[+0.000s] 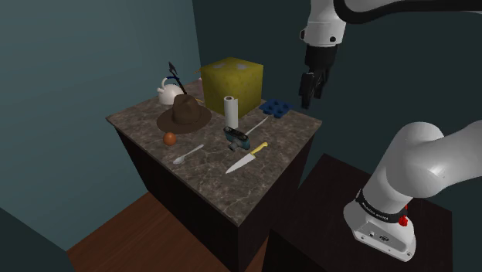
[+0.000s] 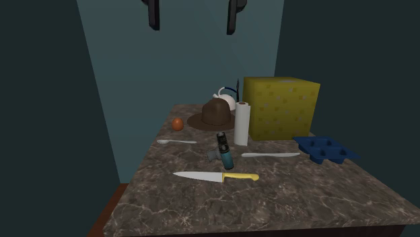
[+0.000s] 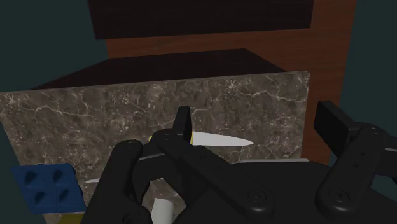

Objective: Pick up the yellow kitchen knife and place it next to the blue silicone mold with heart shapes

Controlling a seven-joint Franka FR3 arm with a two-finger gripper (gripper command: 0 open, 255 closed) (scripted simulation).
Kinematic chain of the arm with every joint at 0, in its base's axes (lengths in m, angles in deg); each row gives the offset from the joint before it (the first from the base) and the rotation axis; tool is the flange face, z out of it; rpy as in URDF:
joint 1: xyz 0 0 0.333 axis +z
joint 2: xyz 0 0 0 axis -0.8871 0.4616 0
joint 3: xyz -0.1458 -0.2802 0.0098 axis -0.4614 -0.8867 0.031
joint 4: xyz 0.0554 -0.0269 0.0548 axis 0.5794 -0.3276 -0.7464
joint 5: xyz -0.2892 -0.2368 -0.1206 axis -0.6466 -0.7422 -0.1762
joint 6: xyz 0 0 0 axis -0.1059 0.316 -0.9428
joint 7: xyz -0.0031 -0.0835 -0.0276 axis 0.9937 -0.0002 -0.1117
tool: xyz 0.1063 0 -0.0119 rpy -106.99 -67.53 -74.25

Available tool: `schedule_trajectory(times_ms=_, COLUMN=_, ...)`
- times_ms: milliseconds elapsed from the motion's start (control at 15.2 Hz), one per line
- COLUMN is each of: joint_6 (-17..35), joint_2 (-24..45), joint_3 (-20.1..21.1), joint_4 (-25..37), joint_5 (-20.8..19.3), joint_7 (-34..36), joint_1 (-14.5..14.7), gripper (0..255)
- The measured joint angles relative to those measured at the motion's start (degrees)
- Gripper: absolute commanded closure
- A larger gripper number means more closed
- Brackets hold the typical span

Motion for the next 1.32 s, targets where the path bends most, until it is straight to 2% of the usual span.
schedule_trajectory(times_ms=198, joint_6=2.6, joint_2=0.9, joint_3=0.9, joint_4=-1.5, joint_5=0.6, joint_7=2.0, joint_1=-0.5, gripper=0)
schedule_trajectory(times_ms=528, joint_6=13.6, joint_2=6.3, joint_3=4.1, joint_4=-5.8, joint_5=2.2, joint_7=9.9, joint_1=-2.5, gripper=0)
schedule_trajectory(times_ms=924, joint_6=27.6, joint_2=16.9, joint_3=8.3, joint_4=-7.7, joint_5=3.4, joint_7=20.4, joint_1=-5.2, gripper=0)
schedule_trajectory(times_ms=1320, joint_6=40.6, joint_2=28.7, joint_3=11.0, joint_4=-7.5, joint_5=1.9, joint_7=30.9, joint_1=-8.7, gripper=0)
